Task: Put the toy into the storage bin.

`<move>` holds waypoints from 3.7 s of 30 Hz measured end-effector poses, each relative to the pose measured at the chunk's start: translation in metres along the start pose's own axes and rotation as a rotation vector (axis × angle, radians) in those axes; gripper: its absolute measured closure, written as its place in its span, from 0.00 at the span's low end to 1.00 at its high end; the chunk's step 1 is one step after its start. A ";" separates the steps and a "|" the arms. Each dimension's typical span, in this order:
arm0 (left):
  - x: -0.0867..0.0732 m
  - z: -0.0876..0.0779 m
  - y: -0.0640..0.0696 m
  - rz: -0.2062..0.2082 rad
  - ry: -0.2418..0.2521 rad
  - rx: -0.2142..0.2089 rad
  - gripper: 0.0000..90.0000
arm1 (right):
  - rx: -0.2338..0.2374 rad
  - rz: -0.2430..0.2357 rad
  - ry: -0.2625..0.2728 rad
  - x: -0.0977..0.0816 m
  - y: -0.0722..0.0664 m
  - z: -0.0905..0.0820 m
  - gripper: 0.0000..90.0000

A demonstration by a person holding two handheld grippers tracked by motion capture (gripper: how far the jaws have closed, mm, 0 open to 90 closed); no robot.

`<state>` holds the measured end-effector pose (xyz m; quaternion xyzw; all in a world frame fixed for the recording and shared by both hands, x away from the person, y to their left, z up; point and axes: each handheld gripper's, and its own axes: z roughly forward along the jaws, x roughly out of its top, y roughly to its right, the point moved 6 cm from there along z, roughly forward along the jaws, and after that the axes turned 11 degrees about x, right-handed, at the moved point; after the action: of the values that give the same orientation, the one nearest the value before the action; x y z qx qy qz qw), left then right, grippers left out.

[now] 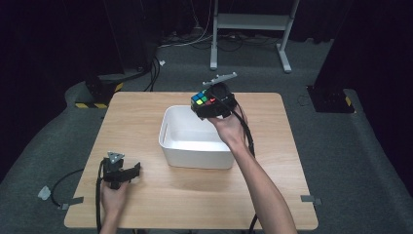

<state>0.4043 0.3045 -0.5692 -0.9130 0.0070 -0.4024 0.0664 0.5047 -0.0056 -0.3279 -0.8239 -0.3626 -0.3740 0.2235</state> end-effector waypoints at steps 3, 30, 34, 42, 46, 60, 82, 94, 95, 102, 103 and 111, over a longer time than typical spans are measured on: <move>0.000 0.000 0.000 0.003 -0.002 0.000 0.20 | -0.004 -0.011 -0.006 0.000 -0.003 0.000 0.38; 0.000 0.000 0.000 0.000 0.000 0.000 0.20 | 0.023 0.033 -0.046 -0.021 0.001 0.033 0.38; 0.000 0.000 0.000 -0.001 0.000 0.000 0.20 | 0.023 0.041 -0.062 -0.025 0.002 0.041 0.38; 0.000 0.000 0.000 -0.002 0.000 0.001 0.20 | 0.019 0.061 -0.081 -0.033 0.006 0.052 0.37; 0.000 0.000 0.000 -0.002 0.000 0.001 0.20 | 0.012 0.082 -0.091 -0.039 0.012 0.058 0.38; 0.000 0.000 0.000 -0.002 0.000 0.002 0.20 | -0.002 0.101 -0.115 -0.049 0.018 0.066 0.37; 0.000 0.000 0.000 -0.003 0.000 0.003 0.20 | -0.001 0.110 -0.149 -0.064 0.018 0.075 0.38; 0.000 0.000 0.000 -0.004 0.000 0.004 0.21 | 0.015 0.108 -0.140 -0.065 0.010 0.070 0.38; 0.000 0.000 0.000 -0.004 0.000 0.004 0.21 | 0.015 0.108 -0.140 -0.065 0.010 0.070 0.38; 0.000 0.000 0.000 -0.004 0.000 0.004 0.21 | 0.024 0.107 -0.143 -0.070 0.004 0.067 0.38; 0.000 0.000 0.000 -0.004 0.000 0.004 0.21 | 0.024 0.107 -0.143 -0.070 0.004 0.067 0.38; 0.000 0.000 0.000 -0.004 0.001 0.005 0.21 | 0.044 0.100 -0.126 -0.076 -0.003 0.060 0.38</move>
<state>0.4048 0.3046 -0.5691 -0.9128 0.0041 -0.4028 0.0680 0.4948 0.0015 -0.4240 -0.8577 -0.3425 -0.3018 0.2367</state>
